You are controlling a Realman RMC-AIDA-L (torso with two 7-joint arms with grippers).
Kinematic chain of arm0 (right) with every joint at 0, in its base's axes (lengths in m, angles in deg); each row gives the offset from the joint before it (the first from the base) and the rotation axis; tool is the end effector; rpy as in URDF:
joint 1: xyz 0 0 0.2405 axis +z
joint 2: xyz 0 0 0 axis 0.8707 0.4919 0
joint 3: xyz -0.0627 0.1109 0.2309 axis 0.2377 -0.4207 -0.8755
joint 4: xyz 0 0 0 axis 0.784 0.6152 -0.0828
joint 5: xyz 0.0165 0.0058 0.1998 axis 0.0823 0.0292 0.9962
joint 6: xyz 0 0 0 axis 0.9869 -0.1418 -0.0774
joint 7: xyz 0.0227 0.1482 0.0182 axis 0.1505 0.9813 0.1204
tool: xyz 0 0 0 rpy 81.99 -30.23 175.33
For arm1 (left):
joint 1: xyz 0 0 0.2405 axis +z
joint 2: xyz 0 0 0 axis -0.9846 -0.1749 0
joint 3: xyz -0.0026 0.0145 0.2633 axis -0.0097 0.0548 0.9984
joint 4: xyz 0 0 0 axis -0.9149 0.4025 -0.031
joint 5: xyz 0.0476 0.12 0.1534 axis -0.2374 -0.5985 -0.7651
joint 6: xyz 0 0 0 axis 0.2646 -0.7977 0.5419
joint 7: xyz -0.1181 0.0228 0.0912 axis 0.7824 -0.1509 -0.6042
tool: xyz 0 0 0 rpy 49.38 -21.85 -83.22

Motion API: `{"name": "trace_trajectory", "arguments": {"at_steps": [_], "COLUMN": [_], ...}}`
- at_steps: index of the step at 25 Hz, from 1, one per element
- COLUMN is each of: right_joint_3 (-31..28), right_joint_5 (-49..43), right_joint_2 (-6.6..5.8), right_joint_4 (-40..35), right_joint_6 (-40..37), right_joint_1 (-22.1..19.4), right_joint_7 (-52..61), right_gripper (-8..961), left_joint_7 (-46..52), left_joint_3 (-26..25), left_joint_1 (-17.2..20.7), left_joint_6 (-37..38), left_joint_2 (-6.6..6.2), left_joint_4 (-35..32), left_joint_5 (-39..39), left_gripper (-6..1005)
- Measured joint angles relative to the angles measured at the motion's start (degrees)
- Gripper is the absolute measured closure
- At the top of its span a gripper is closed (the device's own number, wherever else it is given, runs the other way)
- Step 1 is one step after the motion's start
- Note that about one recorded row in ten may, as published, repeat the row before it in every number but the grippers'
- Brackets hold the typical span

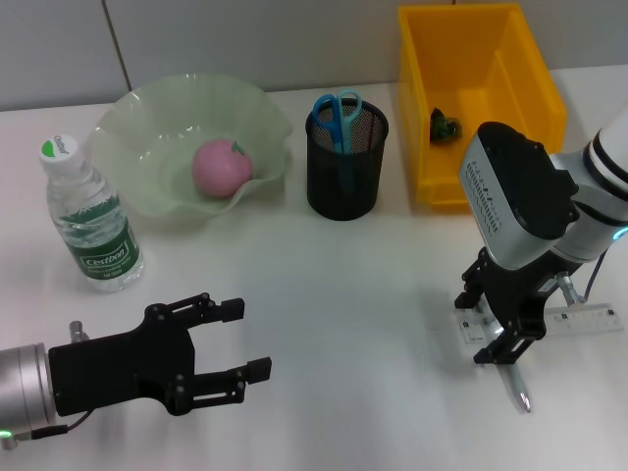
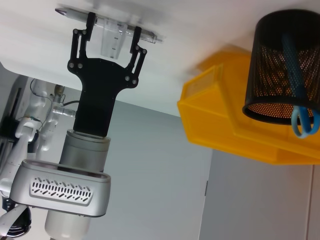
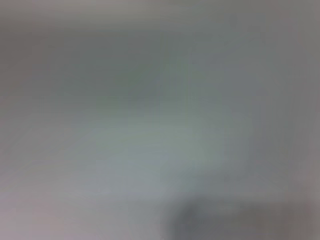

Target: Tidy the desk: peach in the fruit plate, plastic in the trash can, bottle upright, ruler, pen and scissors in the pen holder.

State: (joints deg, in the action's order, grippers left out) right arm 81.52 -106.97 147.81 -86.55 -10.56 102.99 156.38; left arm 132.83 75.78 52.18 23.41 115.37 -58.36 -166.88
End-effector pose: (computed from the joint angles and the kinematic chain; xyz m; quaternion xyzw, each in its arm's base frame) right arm 0.2282 0.3533 -0.0260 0.9667 0.0220 0.2547 0.0135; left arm -0.2751 0.2744 -0.0539 -0.9443 -0.1563 -0.2786 0.0793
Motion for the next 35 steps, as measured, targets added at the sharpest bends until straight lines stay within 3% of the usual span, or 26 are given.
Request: {"name": "trace_trajectory", "arguments": {"at_steps": [11,20,22,25,28,35], "right_joint_3": [1.8,0.8,0.1,-1.7,-5.2,-16.8], "right_joint_5": [-0.1,0.1,0.2,0.8,4.7,22.6], "right_joint_2": [0.00,-0.05,-0.07,-0.05,-0.07,-0.10], "right_joint_4": [1.1,-0.8,-2.1,-4.5,-8.0,-14.2], "right_joint_6": [1.3,0.2,-1.1,-3.4,-6.5,-7.7], "right_joint_1": [-0.1,0.4,0.4,0.6,0.9,0.9], "right_joint_7": [0.0,0.2,0.3,0.4,0.6,3.1], "right_gripper": [400,452,502,576,577,575], "left_joint_7": [0.0,0.7,0.7,1.3,1.6,1.7], "left_joint_3": [-0.2,-0.5,-0.5,-0.5,-0.5,-0.5], "left_joint_1": [0.1,0.2,0.2,0.4,0.4,0.1], "left_joint_6": [0.1,0.5,0.5,0.8,1.0,1.1], "left_joint_2": [0.00,0.00,0.00,-0.06,-0.08,0.06], "left_joint_4": [0.0,-0.1,-0.1,0.0,0.0,2.2], "left_joint_5": [0.2,0.3,0.3,0.4,0.4,1.7], "left_gripper": [187,188,188,188,188,188]}}
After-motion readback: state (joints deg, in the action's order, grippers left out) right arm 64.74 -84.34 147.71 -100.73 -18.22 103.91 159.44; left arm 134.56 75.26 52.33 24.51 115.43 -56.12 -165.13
